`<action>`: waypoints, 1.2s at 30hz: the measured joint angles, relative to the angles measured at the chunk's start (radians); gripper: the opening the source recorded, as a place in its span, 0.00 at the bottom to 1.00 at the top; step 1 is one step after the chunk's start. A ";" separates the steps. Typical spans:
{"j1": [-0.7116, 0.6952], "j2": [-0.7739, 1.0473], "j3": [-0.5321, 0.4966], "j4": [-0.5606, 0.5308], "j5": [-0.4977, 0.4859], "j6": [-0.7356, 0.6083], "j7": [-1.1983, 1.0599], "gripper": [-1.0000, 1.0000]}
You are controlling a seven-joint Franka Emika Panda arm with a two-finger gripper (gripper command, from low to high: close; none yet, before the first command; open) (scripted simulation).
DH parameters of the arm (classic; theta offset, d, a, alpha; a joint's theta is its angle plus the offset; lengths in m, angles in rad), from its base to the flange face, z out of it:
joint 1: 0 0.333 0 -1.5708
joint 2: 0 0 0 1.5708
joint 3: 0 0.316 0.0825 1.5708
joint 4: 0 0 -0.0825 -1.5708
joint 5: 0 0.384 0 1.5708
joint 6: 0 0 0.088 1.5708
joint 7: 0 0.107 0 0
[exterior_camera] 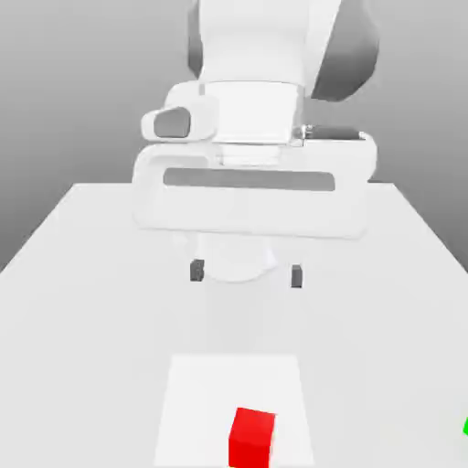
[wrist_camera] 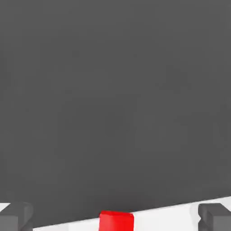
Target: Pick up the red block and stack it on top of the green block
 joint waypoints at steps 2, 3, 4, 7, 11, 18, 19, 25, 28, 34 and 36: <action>0.003 0.072 0.000 -0.011 -0.003 0.027 0.021 0.50; 0.004 0.109 0.001 -0.017 -0.003 0.040 0.031 0.50; 0.007 0.145 0.000 -0.023 -0.003 0.054 0.040 0.50; 0.013 0.253 -0.002 -0.036 0.000 0.099 0.063 0.50; 0.026 0.398 -0.018 -0.021 -0.018 0.209 0.083 0.50; 0.031 0.447 -0.025 -0.014 -0.027 0.250 0.090 0.00; 0.030 0.437 -0.023 -0.016 -0.026 0.242 0.089 0.00; 0.047 0.290 0.027 -0.014 -0.013 0.089 0.051 0.00; 0.121 0.306 0.098 0.044 -0.047 0.040 0.012 0.00; 0.274 0.355 0.234 0.156 -0.119 -0.035 -0.065 0.00; 0.346 0.441 0.244 0.212 -0.180 -0.012 -0.068 0.00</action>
